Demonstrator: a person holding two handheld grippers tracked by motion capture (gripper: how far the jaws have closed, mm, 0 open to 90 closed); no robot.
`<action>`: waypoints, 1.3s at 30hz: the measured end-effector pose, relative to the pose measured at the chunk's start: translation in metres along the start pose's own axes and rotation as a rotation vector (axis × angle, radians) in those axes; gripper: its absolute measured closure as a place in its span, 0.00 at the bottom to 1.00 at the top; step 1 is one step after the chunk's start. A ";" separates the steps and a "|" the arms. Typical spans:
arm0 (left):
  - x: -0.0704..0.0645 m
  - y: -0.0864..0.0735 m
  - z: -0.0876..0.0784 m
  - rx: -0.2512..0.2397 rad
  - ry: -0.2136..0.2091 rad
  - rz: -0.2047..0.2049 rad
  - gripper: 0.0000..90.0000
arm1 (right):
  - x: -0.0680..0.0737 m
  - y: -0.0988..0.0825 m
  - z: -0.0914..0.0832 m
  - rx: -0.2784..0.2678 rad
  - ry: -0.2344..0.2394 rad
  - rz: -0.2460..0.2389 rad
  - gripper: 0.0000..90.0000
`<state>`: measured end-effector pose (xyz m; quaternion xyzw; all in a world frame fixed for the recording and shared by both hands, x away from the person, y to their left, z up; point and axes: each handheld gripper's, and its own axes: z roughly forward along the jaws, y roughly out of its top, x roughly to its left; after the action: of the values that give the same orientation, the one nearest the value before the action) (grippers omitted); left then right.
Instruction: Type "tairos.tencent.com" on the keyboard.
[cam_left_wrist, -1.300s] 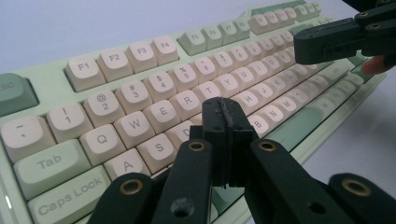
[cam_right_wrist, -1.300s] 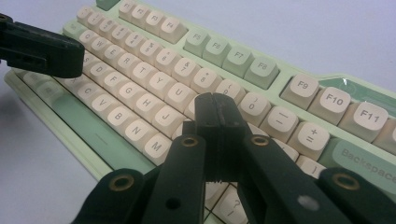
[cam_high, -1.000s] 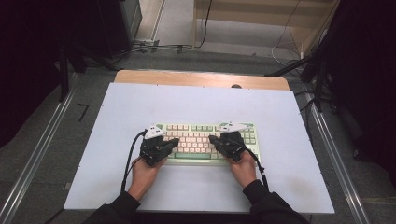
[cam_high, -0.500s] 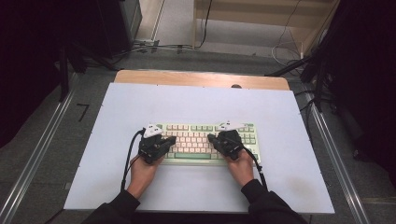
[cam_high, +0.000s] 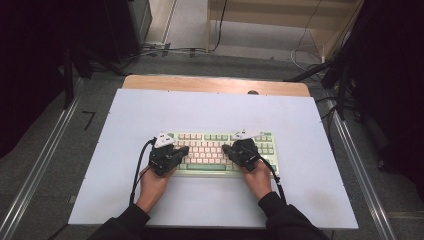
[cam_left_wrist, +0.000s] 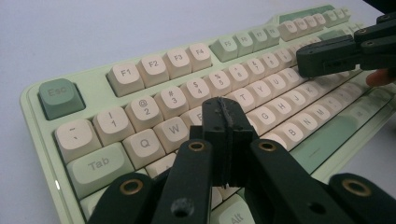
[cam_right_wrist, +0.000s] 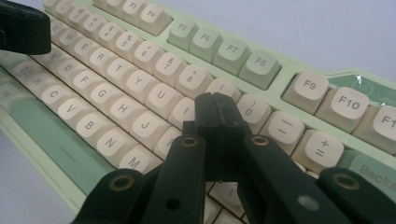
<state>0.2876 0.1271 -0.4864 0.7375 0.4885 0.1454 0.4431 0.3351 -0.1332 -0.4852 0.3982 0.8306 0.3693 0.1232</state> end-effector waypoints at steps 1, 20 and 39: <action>0.000 0.000 0.000 0.000 -0.001 0.000 1.00 | 0.000 0.000 0.000 -0.001 -0.003 -0.004 0.97; 0.001 0.000 -0.001 -0.003 0.002 -0.003 1.00 | 0.017 -0.001 -0.014 -0.018 0.064 -0.045 0.97; 0.001 0.000 -0.002 -0.005 0.000 -0.008 1.00 | 0.026 -0.008 -0.010 0.011 0.085 -0.071 0.97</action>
<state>0.2871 0.1287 -0.4856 0.7344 0.4911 0.1448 0.4456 0.3087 -0.1215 -0.4813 0.3530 0.8508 0.3766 0.0984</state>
